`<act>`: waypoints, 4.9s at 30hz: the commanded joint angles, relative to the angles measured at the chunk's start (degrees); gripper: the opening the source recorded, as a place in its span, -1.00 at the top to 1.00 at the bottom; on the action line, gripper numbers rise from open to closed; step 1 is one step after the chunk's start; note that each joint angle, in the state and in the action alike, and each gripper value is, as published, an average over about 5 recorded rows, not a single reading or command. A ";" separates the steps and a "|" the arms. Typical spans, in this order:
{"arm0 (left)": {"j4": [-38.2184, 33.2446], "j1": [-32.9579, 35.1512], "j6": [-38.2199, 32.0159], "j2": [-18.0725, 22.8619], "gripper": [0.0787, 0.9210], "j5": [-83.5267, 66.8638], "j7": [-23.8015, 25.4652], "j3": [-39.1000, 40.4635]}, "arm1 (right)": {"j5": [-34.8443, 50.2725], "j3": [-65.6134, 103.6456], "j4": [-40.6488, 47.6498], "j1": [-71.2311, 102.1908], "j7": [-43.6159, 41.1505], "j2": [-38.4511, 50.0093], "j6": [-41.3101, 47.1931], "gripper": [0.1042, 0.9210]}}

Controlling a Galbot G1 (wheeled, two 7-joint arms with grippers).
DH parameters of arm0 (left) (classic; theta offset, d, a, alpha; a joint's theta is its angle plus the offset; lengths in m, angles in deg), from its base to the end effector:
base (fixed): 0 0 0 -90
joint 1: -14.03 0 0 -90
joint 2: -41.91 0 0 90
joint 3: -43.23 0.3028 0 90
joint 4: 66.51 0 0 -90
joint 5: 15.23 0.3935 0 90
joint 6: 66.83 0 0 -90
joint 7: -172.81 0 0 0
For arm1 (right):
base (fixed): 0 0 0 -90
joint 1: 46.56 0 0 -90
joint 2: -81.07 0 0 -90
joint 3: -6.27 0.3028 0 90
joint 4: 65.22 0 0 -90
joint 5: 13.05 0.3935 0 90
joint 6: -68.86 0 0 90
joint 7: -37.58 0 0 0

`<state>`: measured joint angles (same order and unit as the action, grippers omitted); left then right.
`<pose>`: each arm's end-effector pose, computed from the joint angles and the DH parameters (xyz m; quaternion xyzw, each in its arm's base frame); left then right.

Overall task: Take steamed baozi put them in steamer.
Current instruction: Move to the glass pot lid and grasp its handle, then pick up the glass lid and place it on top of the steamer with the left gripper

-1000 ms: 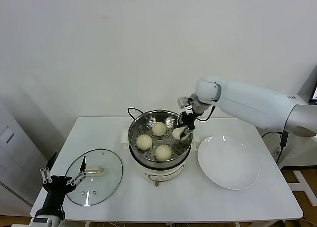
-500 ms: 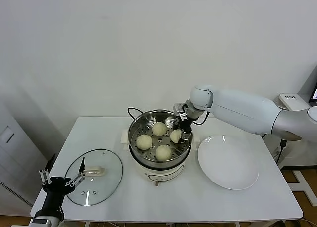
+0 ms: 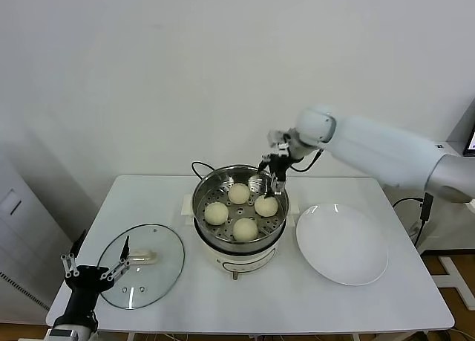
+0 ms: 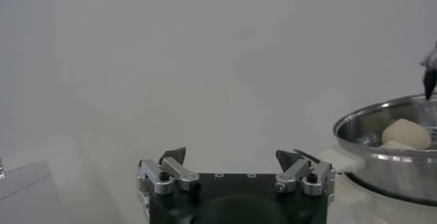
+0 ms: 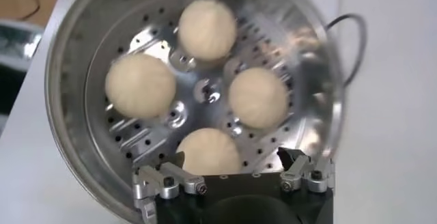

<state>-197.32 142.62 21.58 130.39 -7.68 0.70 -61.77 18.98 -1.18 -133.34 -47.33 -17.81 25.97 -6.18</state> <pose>0.1977 0.0783 -0.2135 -0.0232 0.9865 0.1614 0.0174 0.5764 0.0398 -0.0396 0.5622 -0.6335 0.4670 0.2540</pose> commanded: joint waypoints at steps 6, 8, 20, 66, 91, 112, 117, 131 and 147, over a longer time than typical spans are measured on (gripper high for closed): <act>0.02 -0.83 0.40 -1.23 -0.77 0.46 -0.31 0.91 | 25.62 39.06 -4.06 30.04 50.79 18.51 -13.25 -0.76; 0.21 -0.94 0.42 -1.47 -0.77 0.72 -0.35 1.23 | 25.88 48.17 -5.47 39.65 56.13 20.27 -16.10 -0.76; 1.43 -1.40 0.30 -2.36 -0.77 3.67 -0.67 3.12 | 20.77 103.34 -22.46 102.10 60.57 8.75 -21.34 -0.76; 37.86 -15.15 -22.35 -10.82 -0.77 72.67 -18.43 0.51 | -0.33 124.50 -45.59 138.76 44.83 -21.97 -21.51 -0.76; 42.92 -22.07 -14.26 -12.13 -0.77 72.62 -20.77 4.21 | -1.57 124.74 -44.19 139.74 43.63 -22.66 -23.23 -0.76; 41.68 -21.58 -14.04 -11.35 0.16 67.86 -24.44 5.19 | -1.84 124.70 -43.60 140.11 43.22 -22.77 -24.29 -0.76; 37.84 -20.36 -13.97 -13.46 0.51 65.74 -23.04 4.69 | -1.84 124.66 -43.81 140.05 43.20 -22.72 -24.32 -0.76; 17.35 -19.84 7.27 -33.50 0.91 37.33 -8.56 7.68 | -2.28 123.76 -43.88 138.63 39.97 -20.53 -23.32 -0.76; 6.44 -36.22 35.01 -35.93 0.91 53.01 -0.13 47.33 | -3.23 121.51 -39.33 134.36 37.12 -16.18 -22.17 -0.76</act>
<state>-185.19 117.11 38.47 96.24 37.48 -5.94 -40.35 16.47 121.10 -174.39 88.66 20.62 8.27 -29.01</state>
